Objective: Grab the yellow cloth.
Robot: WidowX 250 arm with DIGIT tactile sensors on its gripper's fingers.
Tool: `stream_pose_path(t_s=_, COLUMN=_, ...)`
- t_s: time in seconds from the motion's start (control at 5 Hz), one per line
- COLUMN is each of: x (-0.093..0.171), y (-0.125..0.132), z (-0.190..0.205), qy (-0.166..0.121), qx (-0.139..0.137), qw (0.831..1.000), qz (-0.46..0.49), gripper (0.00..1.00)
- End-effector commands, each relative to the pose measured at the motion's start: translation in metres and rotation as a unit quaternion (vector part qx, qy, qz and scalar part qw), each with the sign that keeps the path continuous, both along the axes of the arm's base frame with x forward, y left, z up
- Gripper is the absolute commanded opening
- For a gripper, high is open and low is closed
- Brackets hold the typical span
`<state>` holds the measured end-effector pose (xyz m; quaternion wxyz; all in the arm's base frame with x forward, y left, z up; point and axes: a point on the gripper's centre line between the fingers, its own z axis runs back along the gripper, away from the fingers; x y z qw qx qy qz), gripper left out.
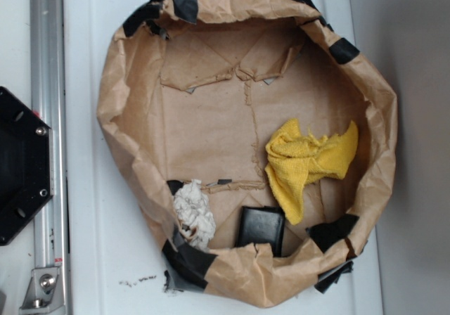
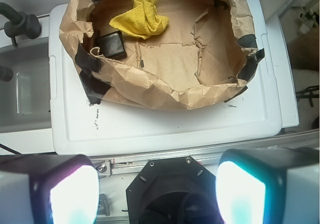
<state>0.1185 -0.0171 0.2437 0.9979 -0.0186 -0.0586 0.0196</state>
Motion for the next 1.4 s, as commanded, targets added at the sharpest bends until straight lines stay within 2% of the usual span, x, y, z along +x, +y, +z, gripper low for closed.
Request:
stream_pose_path(t_s=0.0, x=0.000, y=0.000, z=0.000, qy=0.000, qx=0.000, qw=1.000, qz=0.000, gripper=1.00)
stream_pose_path(t_s=0.2, x=0.042, y=0.025, z=-0.007, qy=-0.120, qx=-0.016, qw=0.992, qz=0.041, gripper=1.00)
stream_pose_path(t_s=0.4, x=0.094, y=0.034, z=-0.019, qy=-0.192, qx=-0.037, qw=0.981, qz=0.015, gripper=1.00)
stream_pose_path(t_s=0.6, x=0.128, y=0.029, z=-0.045, qy=-0.211, qx=-0.069, qw=0.974, qz=-0.034, gripper=1.00)
stream_pose_path(t_s=0.8, x=0.157, y=0.023, z=-0.084, qy=-0.167, qx=-0.052, qw=0.983, qz=-0.056, gripper=1.00)
stream_pose_path(t_s=1.0, x=0.174, y=0.007, z=-0.126, qy=-0.119, qx=-0.048, qw=0.988, qz=-0.089, gripper=1.00)
stream_pose_path(t_s=1.2, x=0.178, y=-0.005, z=-0.166, qy=-0.096, qx=-0.075, qw=0.986, qz=-0.114, gripper=1.00)
